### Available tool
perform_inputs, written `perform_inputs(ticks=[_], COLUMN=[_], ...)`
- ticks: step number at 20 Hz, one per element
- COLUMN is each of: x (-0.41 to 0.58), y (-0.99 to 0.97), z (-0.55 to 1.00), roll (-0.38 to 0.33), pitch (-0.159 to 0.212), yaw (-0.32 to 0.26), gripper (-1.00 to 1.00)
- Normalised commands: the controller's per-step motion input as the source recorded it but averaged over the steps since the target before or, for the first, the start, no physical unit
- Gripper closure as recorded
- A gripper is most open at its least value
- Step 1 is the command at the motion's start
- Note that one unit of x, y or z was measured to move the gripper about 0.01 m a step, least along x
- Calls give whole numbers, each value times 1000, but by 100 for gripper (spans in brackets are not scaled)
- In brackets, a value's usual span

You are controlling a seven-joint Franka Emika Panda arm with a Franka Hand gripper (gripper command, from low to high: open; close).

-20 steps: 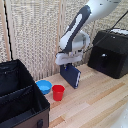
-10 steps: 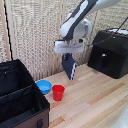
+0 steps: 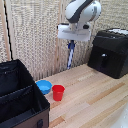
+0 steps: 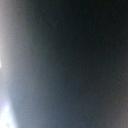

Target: Discover the targeted book and set your gripper to the appropriate amplitude. Smoothly guide your gripper in the direction of the book and snatch it firmly. Search for the back section of the caddy. Move the held book towards the back section and lightly deposit it inside.

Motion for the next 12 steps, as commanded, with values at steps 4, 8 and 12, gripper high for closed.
perform_inputs(ticks=[4, 8, 12], x=[-26, -15, 0], y=[136, 240, 365], z=[552, 426, 374], roll=[146, 164, 173], pitch=[-4, 7, 32], yaw=[-239, -186, -137], gripper=[100, 100, 100])
